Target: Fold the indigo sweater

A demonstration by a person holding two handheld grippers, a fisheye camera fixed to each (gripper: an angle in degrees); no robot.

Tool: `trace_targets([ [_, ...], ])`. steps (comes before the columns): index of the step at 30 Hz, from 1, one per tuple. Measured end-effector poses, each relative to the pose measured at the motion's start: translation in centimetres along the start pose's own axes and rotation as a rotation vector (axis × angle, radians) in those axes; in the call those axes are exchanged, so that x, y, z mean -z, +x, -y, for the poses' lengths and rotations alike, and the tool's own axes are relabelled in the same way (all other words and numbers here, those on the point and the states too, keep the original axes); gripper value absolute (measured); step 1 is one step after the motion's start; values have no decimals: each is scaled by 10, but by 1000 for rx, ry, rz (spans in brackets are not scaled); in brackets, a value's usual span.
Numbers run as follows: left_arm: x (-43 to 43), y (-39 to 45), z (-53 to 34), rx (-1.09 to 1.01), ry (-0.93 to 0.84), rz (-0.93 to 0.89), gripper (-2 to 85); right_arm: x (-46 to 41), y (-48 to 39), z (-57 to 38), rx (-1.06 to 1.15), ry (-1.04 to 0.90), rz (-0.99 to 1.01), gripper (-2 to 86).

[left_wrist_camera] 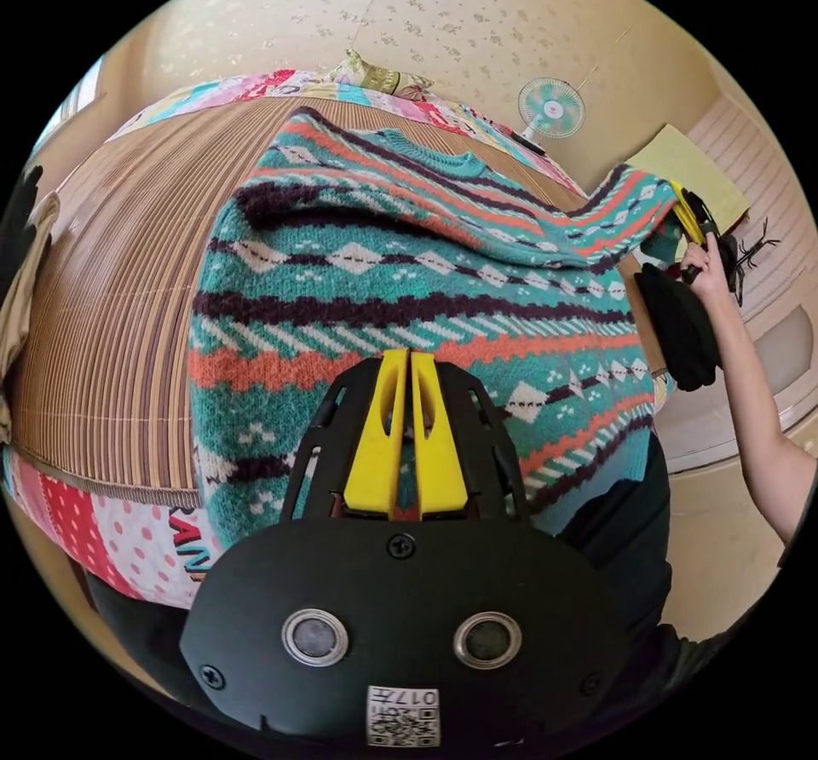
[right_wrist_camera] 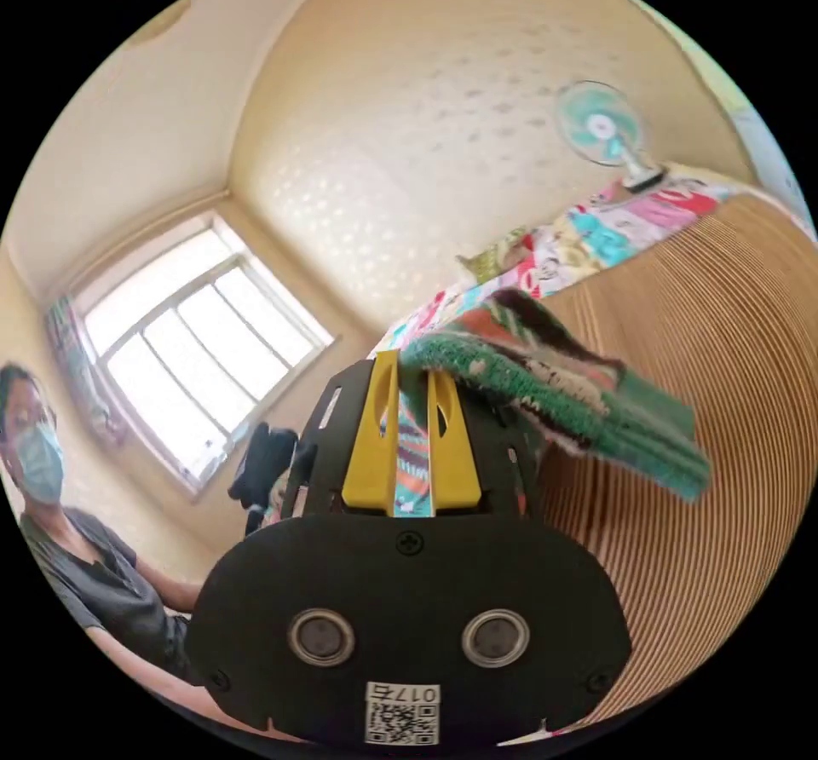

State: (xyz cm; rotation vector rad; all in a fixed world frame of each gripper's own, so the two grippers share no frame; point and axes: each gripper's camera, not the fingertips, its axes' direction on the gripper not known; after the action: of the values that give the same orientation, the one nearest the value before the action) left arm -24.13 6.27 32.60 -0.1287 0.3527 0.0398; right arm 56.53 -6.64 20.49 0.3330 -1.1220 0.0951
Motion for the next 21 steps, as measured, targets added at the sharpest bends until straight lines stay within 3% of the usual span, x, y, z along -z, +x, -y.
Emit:
trace_targets([
  [3, -1, 11, 2, -7, -4, 18, -10, -111, -63, -46, 81, -155, 67, 124],
  [7, -1, 20, 4, -21, -8, 11, -10, -255, -43, -147, -147, -505, 119, 146],
  [12, -1, 28, 10, -38, -26, -27, -10, -221, -60, -187, -165, -325, 82, 122],
  [17, 22, 48, 26, -70, -164, 43, -10, -168, -132, -239, 100, -477, -357, 60],
  [21, 55, 50, 20, 6, -77, 281, -9, -172, -145, -299, 155, -648, -693, 28],
])
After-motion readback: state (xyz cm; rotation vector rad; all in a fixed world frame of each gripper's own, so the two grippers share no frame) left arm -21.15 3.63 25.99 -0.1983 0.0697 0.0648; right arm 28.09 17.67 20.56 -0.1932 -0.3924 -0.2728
